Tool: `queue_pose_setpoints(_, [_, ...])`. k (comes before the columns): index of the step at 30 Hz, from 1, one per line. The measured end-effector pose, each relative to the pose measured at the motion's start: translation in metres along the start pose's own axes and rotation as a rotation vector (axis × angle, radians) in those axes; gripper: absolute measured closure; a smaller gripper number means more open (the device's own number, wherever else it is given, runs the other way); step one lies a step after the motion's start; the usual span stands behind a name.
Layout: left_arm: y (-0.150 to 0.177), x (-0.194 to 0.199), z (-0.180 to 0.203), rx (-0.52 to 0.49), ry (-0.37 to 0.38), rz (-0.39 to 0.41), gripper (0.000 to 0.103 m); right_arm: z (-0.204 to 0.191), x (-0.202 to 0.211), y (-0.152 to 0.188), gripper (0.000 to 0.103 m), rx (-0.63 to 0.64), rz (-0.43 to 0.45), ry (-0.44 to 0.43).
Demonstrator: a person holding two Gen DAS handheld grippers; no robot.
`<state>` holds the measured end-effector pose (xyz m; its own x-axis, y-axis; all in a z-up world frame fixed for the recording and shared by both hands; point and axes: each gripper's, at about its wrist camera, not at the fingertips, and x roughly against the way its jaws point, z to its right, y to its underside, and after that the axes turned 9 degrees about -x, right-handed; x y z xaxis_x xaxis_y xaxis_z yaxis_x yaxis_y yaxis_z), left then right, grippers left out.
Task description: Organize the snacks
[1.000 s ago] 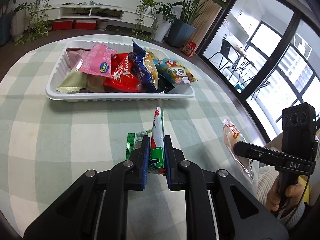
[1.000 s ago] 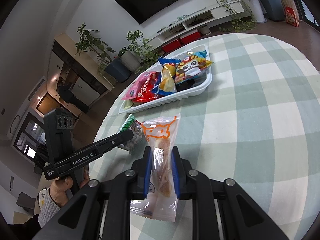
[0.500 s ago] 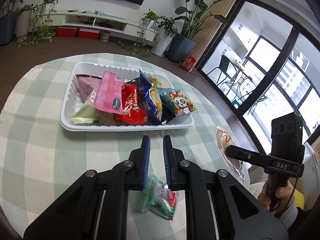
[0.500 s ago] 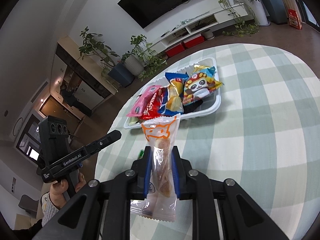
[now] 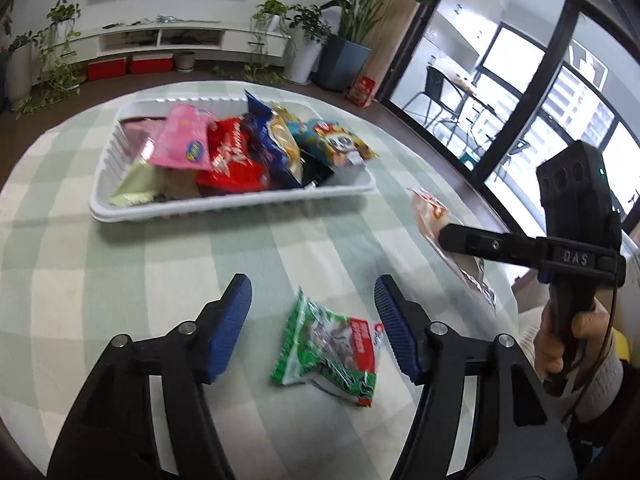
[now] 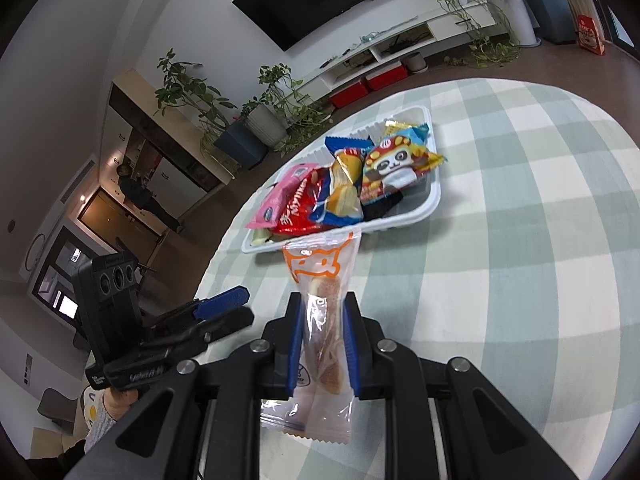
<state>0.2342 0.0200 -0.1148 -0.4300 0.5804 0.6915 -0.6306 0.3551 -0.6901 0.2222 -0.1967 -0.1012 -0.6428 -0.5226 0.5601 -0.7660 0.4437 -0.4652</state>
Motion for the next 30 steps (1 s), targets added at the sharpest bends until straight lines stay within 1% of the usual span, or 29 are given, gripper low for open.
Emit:
queue_pose_setpoints(2, [0.006,-0.007,0.008,-0.04,-0.018,-0.026,0.035,0.003,0.0,0.004,0.082,-0.004,-0.007,0.001])
queue_pose_setpoints(4, [0.012,-0.012,0.019,-0.099,-0.021,-0.051,0.035,0.006,0.0,0.008,0.082,-0.009,-0.011,0.002])
queue_pose_setpoints(6, [0.017,-0.02,0.027,-0.147,-0.052,-0.083,0.035,0.008,0.0,0.012,0.082,-0.014,-0.015,0.002])
queue_pose_setpoints(8, [0.021,-0.027,0.03,-0.168,-0.06,-0.107,0.035,0.009,-0.001,0.015,0.082,-0.019,-0.02,0.002])
queue_pose_setpoints(11, [0.027,-0.038,0.031,-0.168,-0.066,-0.135,0.035,0.01,-0.002,0.019,0.081,-0.015,-0.026,0.008])
queue_pose_setpoints(13, [0.029,-0.042,0.031,-0.175,-0.062,-0.145,0.034,0.009,-0.004,0.023,0.081,-0.004,-0.031,0.021])
queue_pose_setpoints(14, [0.03,-0.044,0.032,-0.181,-0.06,-0.147,0.032,0.01,-0.005,0.024,0.081,-0.001,-0.033,0.026])
queue_pose_setpoints(18, [0.032,-0.05,0.041,-0.259,-0.093,-0.159,0.028,0.013,-0.007,0.028,0.081,-0.005,-0.041,0.027])
queue_pose_setpoints(23, [0.032,-0.056,0.048,-0.324,-0.128,-0.168,0.026,0.013,-0.008,0.029,0.08,-0.008,-0.042,0.026])
queue_pose_setpoints(28, [0.031,-0.058,0.047,-0.321,-0.123,-0.167,0.027,0.014,-0.009,0.028,0.079,-0.011,-0.043,0.025])
queue_pose_setpoints(30, [0.031,-0.058,0.047,-0.319,-0.126,-0.161,0.037,0.014,-0.009,0.028,0.079,-0.014,-0.042,0.026])
